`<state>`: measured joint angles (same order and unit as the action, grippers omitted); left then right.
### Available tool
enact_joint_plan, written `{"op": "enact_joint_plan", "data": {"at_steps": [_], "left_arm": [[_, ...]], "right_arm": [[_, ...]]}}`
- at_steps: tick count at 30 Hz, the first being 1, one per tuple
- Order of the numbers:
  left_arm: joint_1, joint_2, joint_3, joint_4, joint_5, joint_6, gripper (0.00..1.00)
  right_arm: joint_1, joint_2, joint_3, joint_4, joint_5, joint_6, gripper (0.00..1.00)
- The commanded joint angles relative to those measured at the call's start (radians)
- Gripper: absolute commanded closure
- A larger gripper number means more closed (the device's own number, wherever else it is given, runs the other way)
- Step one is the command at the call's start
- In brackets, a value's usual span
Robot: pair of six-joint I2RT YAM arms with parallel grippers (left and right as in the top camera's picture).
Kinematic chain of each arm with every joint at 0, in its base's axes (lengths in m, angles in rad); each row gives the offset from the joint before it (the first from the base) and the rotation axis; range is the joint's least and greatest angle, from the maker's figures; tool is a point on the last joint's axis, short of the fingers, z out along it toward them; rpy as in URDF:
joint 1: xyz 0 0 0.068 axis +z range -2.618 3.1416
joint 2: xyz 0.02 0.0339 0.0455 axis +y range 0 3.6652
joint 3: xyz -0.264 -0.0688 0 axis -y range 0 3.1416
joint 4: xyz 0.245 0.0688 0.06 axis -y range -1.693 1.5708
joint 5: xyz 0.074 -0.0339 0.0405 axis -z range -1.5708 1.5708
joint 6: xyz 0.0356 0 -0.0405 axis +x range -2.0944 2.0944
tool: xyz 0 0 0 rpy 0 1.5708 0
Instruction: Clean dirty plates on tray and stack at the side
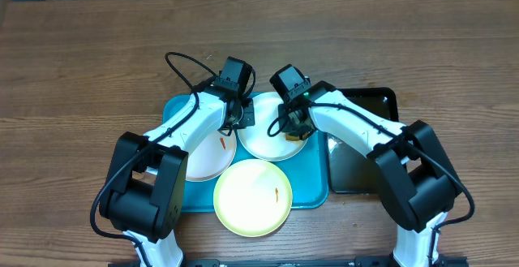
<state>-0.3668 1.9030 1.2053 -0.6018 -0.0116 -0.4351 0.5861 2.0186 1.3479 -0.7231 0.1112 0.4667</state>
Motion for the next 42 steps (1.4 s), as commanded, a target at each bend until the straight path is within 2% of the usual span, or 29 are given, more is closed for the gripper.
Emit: {"op": "enact_joint_plan", "data": {"at_steps": [1, 6, 11, 15, 18, 22, 27, 31, 37, 42], "left_arm": [[0.006, 0.006, -0.007, 0.004, -0.021, -0.007, 0.91], [0.006, 0.006, -0.007, 0.005, -0.021, -0.007, 0.91], [0.006, 0.006, -0.007, 0.005, -0.021, -0.007, 0.91], [0.005, 0.006, -0.007, 0.005, -0.021, -0.007, 0.91], [0.005, 0.006, -0.007, 0.005, -0.021, -0.007, 0.90], [0.006, 0.006, -0.007, 0.005, -0.021, -0.007, 0.89], [0.005, 0.006, -0.007, 0.005, -0.019, -0.007, 0.84], [0.005, 0.006, -0.007, 0.008, -0.004, -0.006, 0.78], [0.005, 0.006, -0.007, 0.013, 0.039, -0.006, 0.75], [0.005, 0.006, -0.007, 0.010, 0.038, -0.006, 0.75]], "right_arm": [[0.002, 0.085, 0.000, 0.019, -0.089, 0.077, 0.96], [0.001, 0.085, 0.000, 0.070, -0.333, 0.075, 0.96], [-0.034, 0.075, 0.022, 0.190, -0.700, -0.078, 0.96], [-0.114, 0.033, 0.113, 0.155, -0.814, -0.078, 0.96], [-0.161, -0.020, 0.156, 0.064, -0.813, -0.093, 0.96], [-0.211, -0.121, 0.164, -0.085, -0.784, -0.213, 0.96], [-0.318, -0.235, 0.164, -0.364, -0.471, -0.232, 0.96], [-0.387, -0.244, 0.157, -0.496, -0.341, -0.232, 0.96], [-0.419, -0.244, 0.053, -0.498, -0.177, -0.228, 0.96], [-0.420, -0.243, -0.098, -0.346, -0.097, -0.227, 0.96]]}}
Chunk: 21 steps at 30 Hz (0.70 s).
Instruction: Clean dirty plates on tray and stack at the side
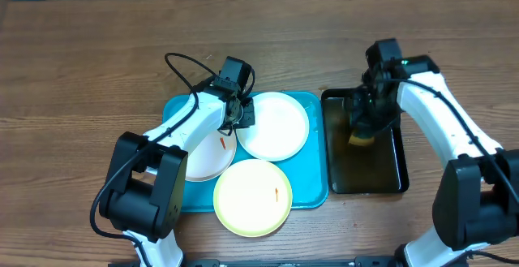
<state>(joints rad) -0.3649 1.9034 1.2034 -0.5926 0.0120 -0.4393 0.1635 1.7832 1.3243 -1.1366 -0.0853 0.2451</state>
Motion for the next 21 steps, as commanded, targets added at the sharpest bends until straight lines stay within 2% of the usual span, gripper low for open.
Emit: {"op": "enact_joint_plan", "data": {"at_steps": [1, 6, 7, 9, 11, 17, 21], "left_arm": [[0.003, 0.006, -0.005, -0.002, 0.014, -0.002, 0.75], [0.003, 0.006, -0.005, -0.005, 0.014, -0.002, 0.76], [0.003, 0.006, -0.005, -0.006, 0.015, -0.002, 0.77], [0.003, 0.006, -0.005, -0.010, 0.015, -0.002, 0.85], [0.003, 0.006, -0.005, -0.013, 0.015, -0.002, 0.90], [0.003, 0.006, -0.005, -0.021, 0.016, -0.002, 0.89], [0.003, 0.006, -0.005, -0.024, 0.038, -0.002, 0.82]], "right_arm": [[0.003, -0.007, -0.099, 0.100, 0.119, -0.001, 0.96], [0.003, -0.007, -0.196, 0.239, 0.137, 0.016, 0.96], [0.003, -0.007, -0.208, 0.255, 0.137, 0.016, 0.94], [0.002, -0.006, -0.219, 0.273, 0.137, 0.017, 0.82], [0.002, -0.006, -0.219, 0.280, 0.137, 0.018, 0.80], [0.002, -0.006, -0.219, 0.298, 0.137, 0.021, 0.76], [0.002, -0.006, -0.219, 0.311, 0.137, 0.028, 0.48]]}}
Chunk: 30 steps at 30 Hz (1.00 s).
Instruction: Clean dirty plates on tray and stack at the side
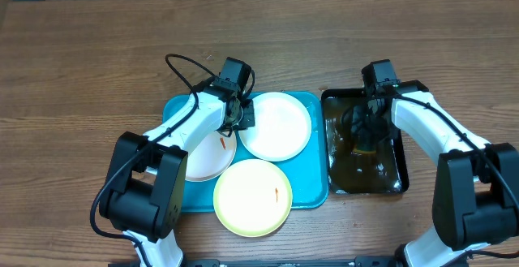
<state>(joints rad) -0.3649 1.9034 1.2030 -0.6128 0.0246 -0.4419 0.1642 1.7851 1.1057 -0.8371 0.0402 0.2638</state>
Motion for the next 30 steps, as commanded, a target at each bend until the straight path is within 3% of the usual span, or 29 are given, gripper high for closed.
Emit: {"op": "enact_joint_plan", "data": {"at_steps": [1, 2, 9, 14, 19, 21, 30], "left_arm": [[0.003, 0.006, -0.005, -0.005, 0.028, 0.000, 0.81], [0.003, 0.006, -0.005, -0.007, 0.028, 0.000, 0.81], [0.003, 0.006, -0.008, -0.011, 0.020, 0.000, 0.79], [0.003, 0.006, -0.028, 0.001, 0.021, 0.000, 0.80], [0.003, 0.006, -0.032, 0.009, 0.021, 0.001, 0.85], [0.003, 0.006, -0.032, 0.009, 0.021, 0.001, 0.95], [0.019, -0.003, 0.037, -0.035, 0.172, 0.032, 0.96]], "right_arm": [[0.000, -0.008, 0.000, 0.018, 0.011, 0.023, 0.35], [-0.004, -0.008, 0.002, 0.021, 0.006, 0.033, 0.25], [-0.098, -0.009, 0.082, 0.015, -0.162, 0.047, 0.21], [-0.179, -0.009, 0.124, 0.015, -0.218, 0.046, 0.01], [-0.264, -0.009, 0.124, 0.011, -0.217, 0.047, 0.00], [-0.277, -0.009, 0.124, 0.011, -0.217, 0.047, 0.00], [-0.284, -0.009, 0.124, 0.021, -0.218, 0.047, 0.00]]}}
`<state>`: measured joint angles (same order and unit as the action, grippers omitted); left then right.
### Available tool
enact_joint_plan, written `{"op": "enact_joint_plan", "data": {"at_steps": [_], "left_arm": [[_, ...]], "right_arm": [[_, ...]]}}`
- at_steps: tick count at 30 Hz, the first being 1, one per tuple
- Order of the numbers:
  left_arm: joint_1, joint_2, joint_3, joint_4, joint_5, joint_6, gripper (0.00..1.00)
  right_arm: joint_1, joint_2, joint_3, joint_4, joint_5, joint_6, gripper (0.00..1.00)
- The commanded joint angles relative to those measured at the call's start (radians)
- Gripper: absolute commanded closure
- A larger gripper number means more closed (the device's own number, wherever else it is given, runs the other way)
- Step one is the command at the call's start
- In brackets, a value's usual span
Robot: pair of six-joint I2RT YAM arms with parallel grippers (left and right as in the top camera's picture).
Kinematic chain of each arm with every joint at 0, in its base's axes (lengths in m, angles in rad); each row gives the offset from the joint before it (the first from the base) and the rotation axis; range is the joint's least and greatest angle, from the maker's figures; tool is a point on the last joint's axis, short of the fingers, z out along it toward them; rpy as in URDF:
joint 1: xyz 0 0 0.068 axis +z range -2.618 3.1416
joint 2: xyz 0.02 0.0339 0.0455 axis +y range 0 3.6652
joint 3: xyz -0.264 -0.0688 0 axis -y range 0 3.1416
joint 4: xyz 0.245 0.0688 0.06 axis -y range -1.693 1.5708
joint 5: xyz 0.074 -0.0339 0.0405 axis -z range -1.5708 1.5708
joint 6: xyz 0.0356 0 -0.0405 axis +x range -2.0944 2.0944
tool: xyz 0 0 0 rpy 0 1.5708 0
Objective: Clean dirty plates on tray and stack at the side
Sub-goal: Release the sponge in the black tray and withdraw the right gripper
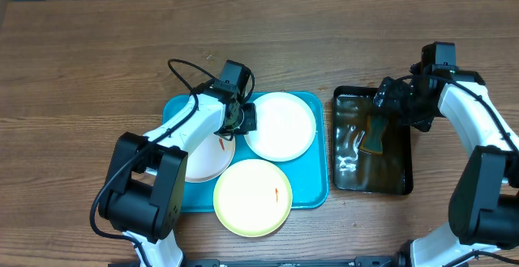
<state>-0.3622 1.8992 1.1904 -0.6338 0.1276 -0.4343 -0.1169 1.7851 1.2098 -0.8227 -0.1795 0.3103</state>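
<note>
On the blue tray (315,187) lie three plates. The white plate (282,127) at the upper right looks clean, and my left gripper (246,118) is shut on its left rim. The left white plate (207,157) carries an orange smear. The yellowish front plate (251,198) has a small orange mark. My right gripper (382,102) hangs over the upper right of the black water basin (353,174), shut on the top of a dark wet sponge (375,137) that hangs over the water.
The black basin stands just right of the blue tray, with a narrow gap between them. The front plate overhangs the tray's front edge. Bare wooden table (97,72) runs to the left, behind and to the far right.
My right gripper moved from the basin's middle to its upper right with the sponge. The basin shifted a little to the right. The upper white plate slid slightly right in my left gripper.
First my right gripper pressed the sponge on the upper white plate while my left gripper held its rim. Then the right arm was over the black basin with the sponge. Then the sponge was down in the water, and now it is at the basin's right side.
</note>
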Motion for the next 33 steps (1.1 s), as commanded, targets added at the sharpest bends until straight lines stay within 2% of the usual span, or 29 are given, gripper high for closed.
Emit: {"op": "enact_joint_plan", "data": {"at_steps": [1, 8, 23, 28, 29, 30, 31, 32, 33], "left_arm": [[0.021, -0.002, 0.075, -0.031, 0.076, 0.039, 0.96], [0.061, -0.004, 0.280, -0.237, 0.076, 0.119, 0.96], [0.058, -0.004, 0.502, -0.378, 0.091, 0.121, 0.96], [0.058, -0.004, 0.502, -0.383, 0.102, 0.121, 0.96], [0.058, -0.004, 0.502, -0.383, 0.112, 0.120, 0.96], [0.058, -0.004, 0.502, -0.383, 0.130, 0.120, 0.96], [0.058, -0.004, 0.502, -0.383, 0.132, 0.120, 0.96], [0.058, -0.004, 0.502, -0.383, 0.132, 0.120, 0.96], [0.057, -0.004, 0.502, -0.384, 0.132, 0.120, 0.96]], "right_arm": [[-0.003, -0.009, 0.020, 0.007, 0.002, 0.000, 0.00], [-0.003, -0.009, 0.020, 0.007, 0.002, 0.000, 0.00], [-0.003, -0.009, 0.020, 0.006, -0.011, 0.002, 0.00], [-0.002, -0.009, 0.020, -0.046, -0.220, 0.004, 0.00], [-0.002, -0.009, 0.020, -0.058, -0.288, 0.004, 0.00], [-0.004, -0.009, 0.022, -0.047, -0.458, -0.007, 0.00], [-0.008, -0.012, 0.025, -0.042, -0.562, -0.026, 0.16], [-0.012, -0.013, 0.030, -0.039, -0.623, -0.032, 0.39], [-0.019, -0.018, 0.043, -0.038, -0.687, -0.030, 0.57]]}}
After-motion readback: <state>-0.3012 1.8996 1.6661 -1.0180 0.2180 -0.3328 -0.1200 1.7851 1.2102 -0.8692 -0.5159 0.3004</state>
